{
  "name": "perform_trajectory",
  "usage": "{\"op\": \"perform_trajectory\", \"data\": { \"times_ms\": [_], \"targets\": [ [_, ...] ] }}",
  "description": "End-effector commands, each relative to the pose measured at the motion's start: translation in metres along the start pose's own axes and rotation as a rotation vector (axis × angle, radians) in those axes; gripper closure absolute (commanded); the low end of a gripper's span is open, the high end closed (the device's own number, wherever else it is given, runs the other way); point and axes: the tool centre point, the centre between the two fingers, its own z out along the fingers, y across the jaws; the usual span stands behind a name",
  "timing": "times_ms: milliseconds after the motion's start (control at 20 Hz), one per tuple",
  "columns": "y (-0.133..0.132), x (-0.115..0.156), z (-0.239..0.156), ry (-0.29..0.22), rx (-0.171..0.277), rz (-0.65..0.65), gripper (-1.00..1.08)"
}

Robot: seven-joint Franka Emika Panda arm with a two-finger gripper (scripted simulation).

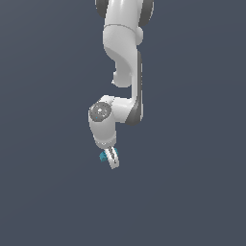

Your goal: Pick up the object and move it to a goal position.

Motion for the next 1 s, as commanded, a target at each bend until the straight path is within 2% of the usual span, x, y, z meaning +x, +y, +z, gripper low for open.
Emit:
{"op": "perform_trajectory", "data": {
  "times_ms": [0, 300, 350, 950],
  "targets": [
    [0.0007, -0.0001, 0.0131, 0.000, -0.001, 0.002, -0.92],
    [-0.0005, 0.0003, 0.0230, 0.000, 0.000, 0.002, -0.92],
    [-0.0005, 0.0003, 0.0230, 0.000, 0.000, 0.002, 1.08],
    [-0.0010, -0.0010, 0.0218, 0.000, 0.000, 0.002, 1.08]
  ]
}}
